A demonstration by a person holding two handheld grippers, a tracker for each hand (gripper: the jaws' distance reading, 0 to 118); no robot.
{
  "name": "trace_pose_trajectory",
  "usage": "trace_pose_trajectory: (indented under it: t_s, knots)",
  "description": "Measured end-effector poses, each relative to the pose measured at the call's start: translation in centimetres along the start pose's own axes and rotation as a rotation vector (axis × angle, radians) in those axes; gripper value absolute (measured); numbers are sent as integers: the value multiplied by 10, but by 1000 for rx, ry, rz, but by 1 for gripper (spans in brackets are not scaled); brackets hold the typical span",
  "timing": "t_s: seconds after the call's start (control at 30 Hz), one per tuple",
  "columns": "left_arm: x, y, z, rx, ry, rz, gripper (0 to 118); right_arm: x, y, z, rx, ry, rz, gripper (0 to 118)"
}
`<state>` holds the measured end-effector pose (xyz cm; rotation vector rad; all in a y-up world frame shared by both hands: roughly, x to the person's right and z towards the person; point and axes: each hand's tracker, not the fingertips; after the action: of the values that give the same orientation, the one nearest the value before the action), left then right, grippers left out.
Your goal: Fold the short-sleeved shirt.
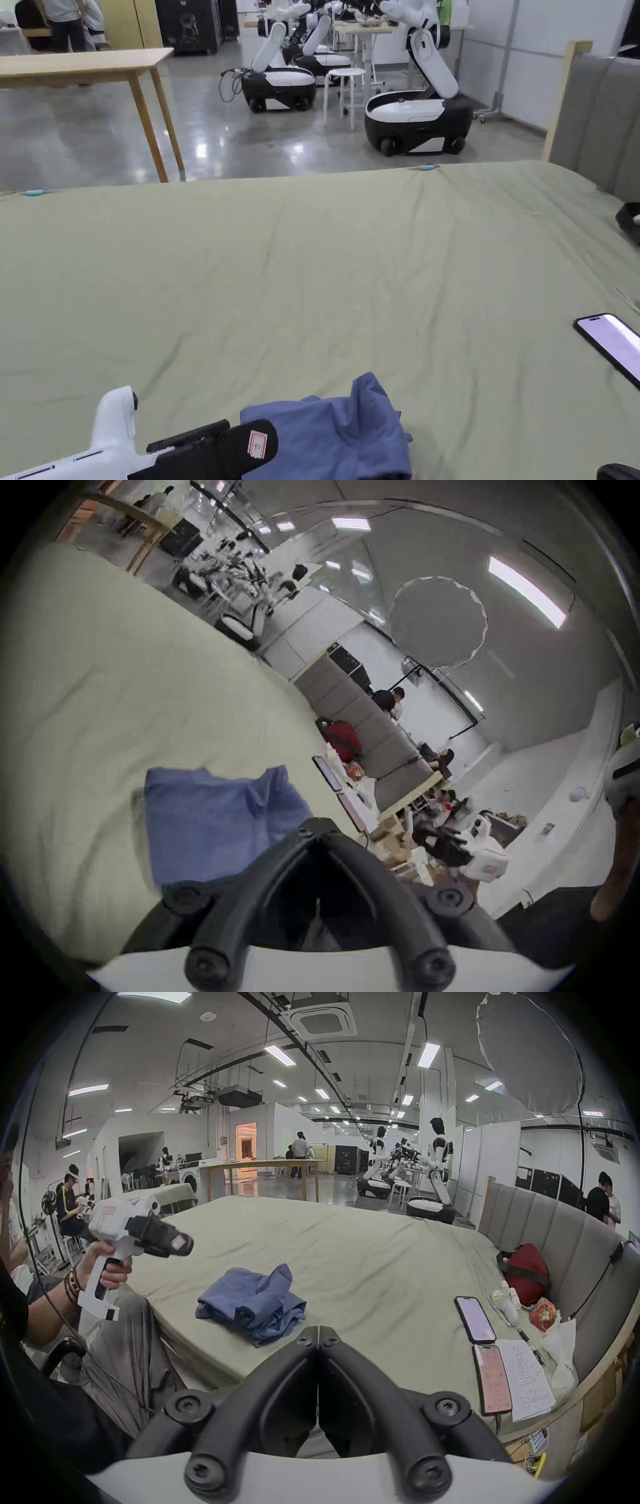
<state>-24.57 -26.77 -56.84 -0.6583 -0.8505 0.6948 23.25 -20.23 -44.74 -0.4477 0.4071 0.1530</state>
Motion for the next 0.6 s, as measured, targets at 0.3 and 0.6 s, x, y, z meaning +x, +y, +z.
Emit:
trace_pose_trajectory:
  t_s: [0.3,0.6]
  knots:
    - [-8,8,-110,-107,8,14,0,-6,3,6,7,7,12,0]
    - [-43,-17,-204,-288,168,80,0,-2,-2,31,8,-50,8,0]
